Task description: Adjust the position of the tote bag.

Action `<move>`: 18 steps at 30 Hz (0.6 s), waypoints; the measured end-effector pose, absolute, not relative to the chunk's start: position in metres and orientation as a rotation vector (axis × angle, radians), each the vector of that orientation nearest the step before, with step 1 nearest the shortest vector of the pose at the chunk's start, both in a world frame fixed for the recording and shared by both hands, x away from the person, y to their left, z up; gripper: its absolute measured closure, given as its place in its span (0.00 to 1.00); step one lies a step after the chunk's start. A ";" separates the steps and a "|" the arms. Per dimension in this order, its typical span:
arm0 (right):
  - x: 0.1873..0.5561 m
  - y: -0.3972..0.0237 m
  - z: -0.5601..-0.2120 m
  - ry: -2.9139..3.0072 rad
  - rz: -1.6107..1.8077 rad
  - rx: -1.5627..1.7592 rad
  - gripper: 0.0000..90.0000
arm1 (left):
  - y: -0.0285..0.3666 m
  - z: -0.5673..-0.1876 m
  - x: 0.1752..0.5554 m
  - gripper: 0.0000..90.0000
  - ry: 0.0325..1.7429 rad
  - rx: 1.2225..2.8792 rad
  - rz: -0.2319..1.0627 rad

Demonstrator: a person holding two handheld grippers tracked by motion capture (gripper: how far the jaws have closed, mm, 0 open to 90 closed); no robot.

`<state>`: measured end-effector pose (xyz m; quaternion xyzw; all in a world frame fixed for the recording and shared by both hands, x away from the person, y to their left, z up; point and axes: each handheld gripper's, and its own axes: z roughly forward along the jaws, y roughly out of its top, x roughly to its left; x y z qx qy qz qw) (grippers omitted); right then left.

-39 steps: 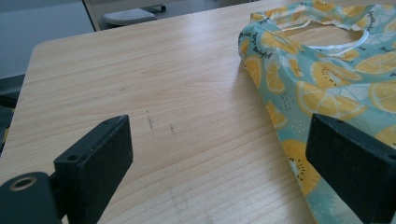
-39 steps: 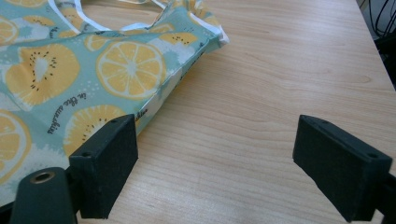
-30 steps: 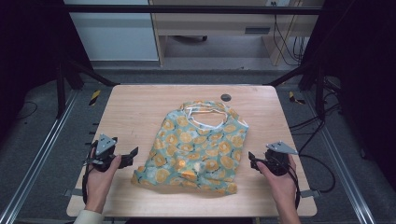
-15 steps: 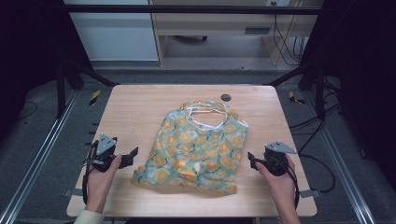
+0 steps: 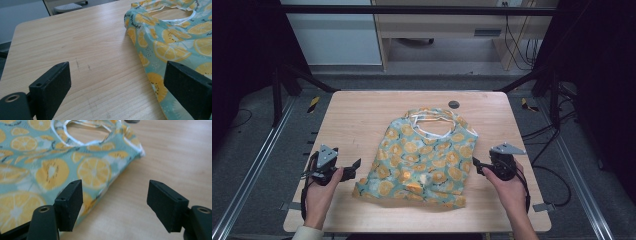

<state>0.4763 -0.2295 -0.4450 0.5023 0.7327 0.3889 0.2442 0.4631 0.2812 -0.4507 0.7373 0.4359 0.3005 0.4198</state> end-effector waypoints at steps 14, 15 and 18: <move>0.585 -0.225 -0.454 2.062 1.024 1.628 0.14 | 0.263 -0.427 0.483 0.08 1.077 1.854 0.680; 0.590 -0.226 -0.455 2.062 1.031 1.650 0.15 | 0.259 -0.424 0.488 0.08 1.071 1.862 0.677; 0.599 -0.230 -0.460 2.045 1.078 1.706 0.17 | 0.247 -0.414 0.504 0.08 1.047 1.898 0.669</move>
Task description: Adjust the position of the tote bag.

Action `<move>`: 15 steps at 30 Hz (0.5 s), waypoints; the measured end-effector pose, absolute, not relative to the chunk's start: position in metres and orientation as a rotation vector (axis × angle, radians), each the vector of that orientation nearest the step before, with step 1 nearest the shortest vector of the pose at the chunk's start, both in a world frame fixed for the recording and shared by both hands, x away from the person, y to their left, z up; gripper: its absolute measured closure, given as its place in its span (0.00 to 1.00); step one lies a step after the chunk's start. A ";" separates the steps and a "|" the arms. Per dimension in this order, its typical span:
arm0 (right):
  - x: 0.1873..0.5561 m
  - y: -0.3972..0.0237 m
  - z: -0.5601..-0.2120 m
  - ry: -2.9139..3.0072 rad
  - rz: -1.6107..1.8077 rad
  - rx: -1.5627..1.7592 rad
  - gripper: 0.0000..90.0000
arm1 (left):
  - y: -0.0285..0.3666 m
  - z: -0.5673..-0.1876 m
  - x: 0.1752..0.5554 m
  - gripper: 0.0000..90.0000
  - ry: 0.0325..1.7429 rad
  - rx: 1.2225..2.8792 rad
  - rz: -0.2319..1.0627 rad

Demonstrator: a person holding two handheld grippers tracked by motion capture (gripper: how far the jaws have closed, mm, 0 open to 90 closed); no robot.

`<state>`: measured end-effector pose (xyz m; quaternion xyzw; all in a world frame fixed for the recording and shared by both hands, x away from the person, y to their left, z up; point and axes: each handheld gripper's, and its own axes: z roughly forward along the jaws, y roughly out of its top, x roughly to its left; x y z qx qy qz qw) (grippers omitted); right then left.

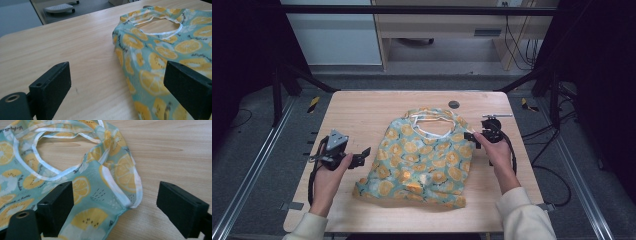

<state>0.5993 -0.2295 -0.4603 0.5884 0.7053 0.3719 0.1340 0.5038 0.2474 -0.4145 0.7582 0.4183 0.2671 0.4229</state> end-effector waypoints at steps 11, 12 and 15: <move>0.601 -0.224 -0.478 2.066 1.132 1.713 0.51 | 0.205 -0.404 0.559 0.07 1.023 1.977 0.580; 0.599 -0.222 -0.478 2.077 1.138 1.696 0.62 | 0.201 -0.407 0.565 0.07 1.034 1.994 0.573; 0.593 -0.218 -0.476 2.077 1.168 1.621 0.87 | 0.193 -0.415 0.580 0.07 1.064 2.016 0.555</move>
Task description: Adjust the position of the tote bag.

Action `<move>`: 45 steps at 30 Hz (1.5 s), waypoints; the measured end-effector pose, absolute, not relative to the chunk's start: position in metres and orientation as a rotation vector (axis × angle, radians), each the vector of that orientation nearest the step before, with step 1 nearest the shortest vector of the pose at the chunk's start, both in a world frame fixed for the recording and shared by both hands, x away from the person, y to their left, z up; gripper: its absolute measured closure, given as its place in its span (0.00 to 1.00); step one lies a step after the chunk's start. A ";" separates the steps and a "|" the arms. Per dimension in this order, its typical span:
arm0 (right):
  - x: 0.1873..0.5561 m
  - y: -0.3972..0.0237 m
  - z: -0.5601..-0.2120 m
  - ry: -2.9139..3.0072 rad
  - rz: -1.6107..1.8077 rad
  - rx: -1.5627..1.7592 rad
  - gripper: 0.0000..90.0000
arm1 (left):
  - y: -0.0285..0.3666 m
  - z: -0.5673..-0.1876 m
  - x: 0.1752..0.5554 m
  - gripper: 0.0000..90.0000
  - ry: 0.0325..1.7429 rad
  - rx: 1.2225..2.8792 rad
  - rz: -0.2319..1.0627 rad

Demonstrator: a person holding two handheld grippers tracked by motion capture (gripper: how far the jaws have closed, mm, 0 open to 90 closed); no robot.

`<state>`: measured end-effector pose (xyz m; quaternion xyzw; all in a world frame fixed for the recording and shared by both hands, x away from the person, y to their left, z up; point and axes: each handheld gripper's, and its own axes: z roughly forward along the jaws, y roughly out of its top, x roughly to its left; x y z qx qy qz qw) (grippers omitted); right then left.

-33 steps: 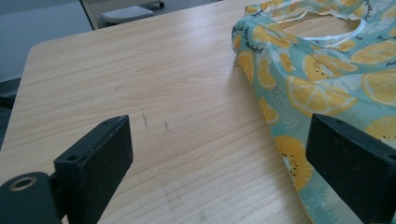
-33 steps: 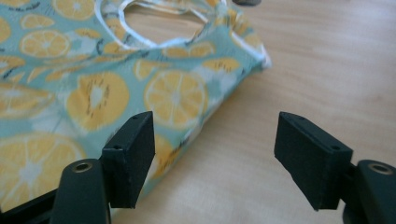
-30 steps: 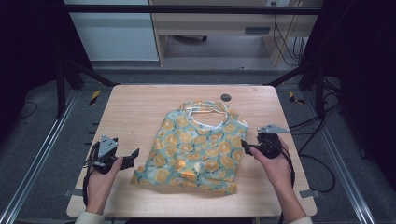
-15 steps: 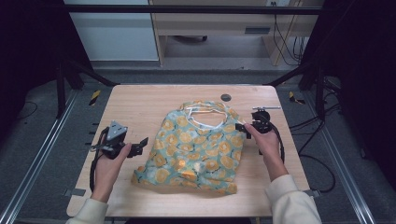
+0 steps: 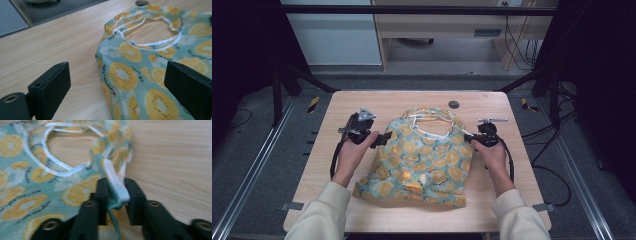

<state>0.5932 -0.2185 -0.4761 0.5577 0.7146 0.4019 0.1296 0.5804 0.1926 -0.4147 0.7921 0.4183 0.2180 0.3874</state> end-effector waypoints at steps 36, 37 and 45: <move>0.565 -0.206 -0.440 2.102 1.229 1.240 0.98 | 0.181 -0.449 0.603 0.99 1.073 2.094 0.519; 0.565 -0.208 -0.437 2.106 1.226 1.232 0.98 | 0.183 -0.446 0.601 1.00 1.063 2.066 0.520; 0.557 -0.210 -0.418 2.089 1.232 1.181 0.98 | 0.186 -0.418 0.581 1.00 0.996 1.981 0.632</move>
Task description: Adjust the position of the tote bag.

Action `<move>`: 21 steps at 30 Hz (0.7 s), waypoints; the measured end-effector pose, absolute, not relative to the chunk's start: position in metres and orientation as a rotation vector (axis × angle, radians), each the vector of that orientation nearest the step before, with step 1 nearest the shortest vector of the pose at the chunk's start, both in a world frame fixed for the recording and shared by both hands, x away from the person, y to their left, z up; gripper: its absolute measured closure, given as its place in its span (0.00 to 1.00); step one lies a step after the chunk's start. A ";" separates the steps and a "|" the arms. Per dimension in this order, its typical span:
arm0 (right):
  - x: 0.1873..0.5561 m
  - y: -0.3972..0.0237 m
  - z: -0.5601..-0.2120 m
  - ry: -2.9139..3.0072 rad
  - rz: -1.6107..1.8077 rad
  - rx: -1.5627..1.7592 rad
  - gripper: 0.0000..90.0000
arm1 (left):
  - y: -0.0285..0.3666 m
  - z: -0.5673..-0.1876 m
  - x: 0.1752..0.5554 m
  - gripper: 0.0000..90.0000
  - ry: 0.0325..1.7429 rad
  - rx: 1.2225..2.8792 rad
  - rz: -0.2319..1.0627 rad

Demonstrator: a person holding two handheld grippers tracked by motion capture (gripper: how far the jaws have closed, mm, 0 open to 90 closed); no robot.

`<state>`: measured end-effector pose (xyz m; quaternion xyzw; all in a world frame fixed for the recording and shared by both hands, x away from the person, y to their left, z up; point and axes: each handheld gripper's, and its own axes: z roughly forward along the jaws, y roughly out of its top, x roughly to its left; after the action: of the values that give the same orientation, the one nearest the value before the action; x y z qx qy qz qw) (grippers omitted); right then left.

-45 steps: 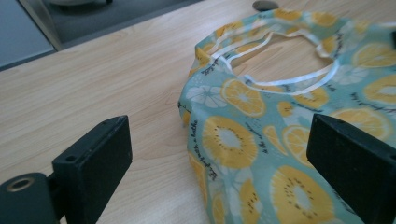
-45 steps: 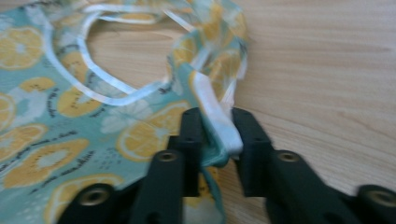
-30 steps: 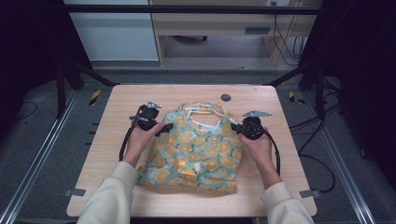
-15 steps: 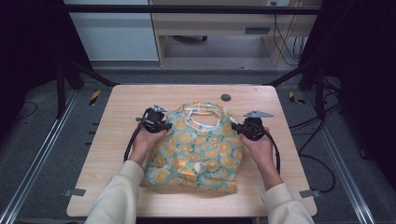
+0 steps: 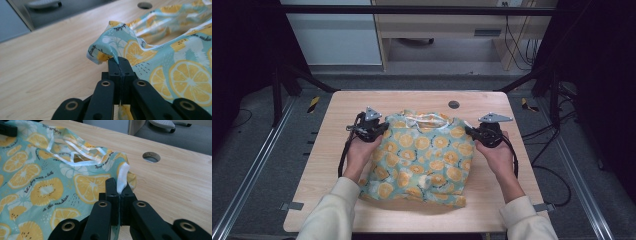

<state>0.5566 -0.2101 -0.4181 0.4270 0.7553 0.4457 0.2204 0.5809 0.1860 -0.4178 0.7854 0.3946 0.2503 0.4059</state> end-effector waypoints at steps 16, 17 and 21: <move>0.557 -0.216 -0.394 2.058 1.278 1.142 0.98 | 0.195 -0.392 0.573 1.00 0.944 1.876 0.647; 0.559 -0.216 -0.393 2.052 1.283 1.131 0.98 | 0.197 -0.391 0.574 1.00 0.945 1.851 0.641; 0.559 -0.215 -0.389 2.038 1.292 1.121 0.98 | 0.199 -0.388 0.571 1.00 0.940 1.844 0.635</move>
<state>0.5587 -0.2152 -0.3887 0.4092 0.7439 0.4716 0.2383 0.5711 0.1989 -0.3876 0.7523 0.3833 0.2589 0.4691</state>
